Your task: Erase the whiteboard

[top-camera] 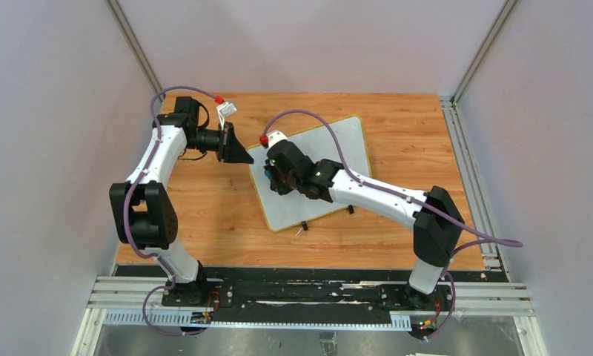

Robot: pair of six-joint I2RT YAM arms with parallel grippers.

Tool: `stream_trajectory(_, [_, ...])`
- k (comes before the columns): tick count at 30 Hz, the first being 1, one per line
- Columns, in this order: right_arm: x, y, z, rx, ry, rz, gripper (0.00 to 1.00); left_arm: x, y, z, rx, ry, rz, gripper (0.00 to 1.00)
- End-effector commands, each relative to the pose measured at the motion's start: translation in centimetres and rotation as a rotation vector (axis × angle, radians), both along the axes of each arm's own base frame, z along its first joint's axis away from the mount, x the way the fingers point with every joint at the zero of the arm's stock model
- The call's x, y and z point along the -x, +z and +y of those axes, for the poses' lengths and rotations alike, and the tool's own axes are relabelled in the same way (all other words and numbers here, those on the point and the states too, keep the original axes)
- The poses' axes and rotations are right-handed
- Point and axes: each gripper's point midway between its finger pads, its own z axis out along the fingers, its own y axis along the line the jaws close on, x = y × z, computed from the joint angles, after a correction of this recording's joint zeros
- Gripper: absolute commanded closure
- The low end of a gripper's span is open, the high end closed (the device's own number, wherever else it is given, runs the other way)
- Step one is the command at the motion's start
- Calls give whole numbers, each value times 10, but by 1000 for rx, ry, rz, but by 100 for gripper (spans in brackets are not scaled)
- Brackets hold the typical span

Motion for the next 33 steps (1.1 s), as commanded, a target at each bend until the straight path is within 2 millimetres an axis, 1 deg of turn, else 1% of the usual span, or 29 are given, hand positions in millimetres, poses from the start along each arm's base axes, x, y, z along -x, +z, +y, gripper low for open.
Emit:
stream_trajectory(1, [-33, 1, -63, 27, -173, -7, 99, 6, -5, -2, -65, -27, -37, 100])
stream_trajectory(4, [-47, 5, -98, 45, -247, -23, 100, 6, -6, -2, -66, -27, -34, 100])
stream_trajectory(7, [-58, 12, -126, 55, -299, -42, 99, 6, -6, -1, -67, -27, -34, 100])
stream_trajectory(9, [-62, 18, -137, 48, -319, -51, 100, 6, -6, -1, -68, -26, -33, 100])
stream_trajectory(11, [-64, 22, -137, 43, -315, -59, 100, 6, -7, -1, -69, -26, -32, 100])
stream_trajectory(13, [-64, 23, -129, 24, -292, -46, 99, 6, -6, -1, -67, -27, -32, 100])
stream_trajectory(15, [-62, 20, -116, 11, -266, -31, 99, 6, -6, -1, -67, -26, -30, 100])
stream_trajectory(19, [-52, 16, -79, 2, -199, -21, 99, 6, -7, -1, -70, -25, -28, 100])
stream_trajectory(24, [-23, 8, -25, 4, -78, -7, 99, 5, -8, -1, -72, -24, -28, 100])
stream_trajectory(27, [-3, 3, -3, 8, -15, 6, 99, 5, -7, -1, -72, -24, -31, 100])
stream_trajectory(29, [6, -3, 1, 16, 5, 27, 99, 4, -6, -1, -71, -24, -32, 100])
stream_trajectory(30, [8, -5, 0, 24, 3, 35, 99, 5, -7, -1, -71, -24, -30, 100])
stream_trajectory(31, [9, -7, -4, 35, -4, 38, 99, 5, -7, -1, -72, -25, -30, 100])
stream_trajectory(33, [8, -11, -18, 64, -38, 29, 99, 5, -7, -1, -72, -24, -29, 100])
